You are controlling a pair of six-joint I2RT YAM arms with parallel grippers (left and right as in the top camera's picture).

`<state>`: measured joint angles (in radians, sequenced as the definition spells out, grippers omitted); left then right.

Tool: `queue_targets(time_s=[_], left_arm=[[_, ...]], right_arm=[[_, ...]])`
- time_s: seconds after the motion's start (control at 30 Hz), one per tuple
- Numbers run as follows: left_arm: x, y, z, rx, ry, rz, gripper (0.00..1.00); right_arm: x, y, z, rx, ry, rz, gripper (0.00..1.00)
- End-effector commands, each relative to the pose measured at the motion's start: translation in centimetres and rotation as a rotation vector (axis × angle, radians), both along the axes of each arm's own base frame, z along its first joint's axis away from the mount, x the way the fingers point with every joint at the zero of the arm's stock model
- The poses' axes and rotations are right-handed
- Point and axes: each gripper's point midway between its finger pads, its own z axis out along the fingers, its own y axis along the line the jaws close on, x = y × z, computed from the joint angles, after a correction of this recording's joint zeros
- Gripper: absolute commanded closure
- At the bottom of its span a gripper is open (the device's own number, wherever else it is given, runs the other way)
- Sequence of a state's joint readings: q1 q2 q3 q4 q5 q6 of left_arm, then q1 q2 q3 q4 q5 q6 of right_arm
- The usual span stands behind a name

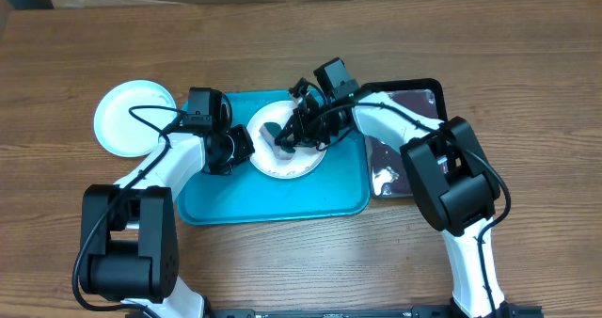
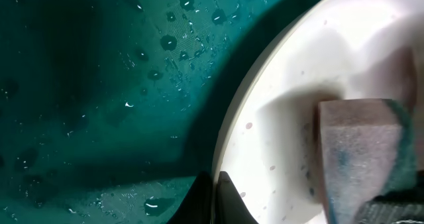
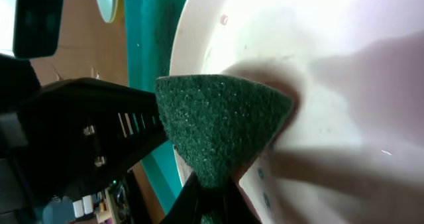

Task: Clean dirty plates on tray and stack at the side
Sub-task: 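Scrub the blue streak with the sponge in the right gripper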

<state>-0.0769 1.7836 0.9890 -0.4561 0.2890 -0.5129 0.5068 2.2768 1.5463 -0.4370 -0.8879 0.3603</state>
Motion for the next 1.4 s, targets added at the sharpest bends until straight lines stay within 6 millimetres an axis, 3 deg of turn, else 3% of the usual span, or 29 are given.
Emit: queue_targets(time_s=[0.0,0.13,0.23,0.47,0.7,0.87,1.37], left_arm=[[0.2,-0.5,0.0,-0.011,-0.008,-0.035,0.96],[0.2,-0.6,0.0,-0.007,-0.007,-0.039,0.96],[0.3,-0.6,0.1,-0.008,-0.012,-0.038,0.96],[0.2,-0.6,0.0,-0.010,-0.009,-0.039,0.96],[0.2,-0.6,0.0,-0.010,-0.009,-0.039,0.96],[0.2,-0.6,0.0,-0.008,-0.009,-0.038,0.96],[0.2,-0.6,0.0,-0.007,-0.008,-0.038,0.96]], right_arm=[[-0.9,1.1,2.8,0.101,-0.023,0.051,0.96],[-1.2,1.8,4.2,0.185,-0.030,0.093,0.96],[-1.2,1.8,4.2,0.184,-0.032,0.092,0.96],[-0.7,1.3,1.4,0.019,-0.058,0.024,0.96],[-1.3,2.2,0.3,-0.059,-0.099,0.021,0.96],[-0.6,0.9,-1.0,-0.146,-0.103,-0.022,0.96],[2.2,-4.0,-2.3,-0.241,-0.123,-0.088,0.96]])
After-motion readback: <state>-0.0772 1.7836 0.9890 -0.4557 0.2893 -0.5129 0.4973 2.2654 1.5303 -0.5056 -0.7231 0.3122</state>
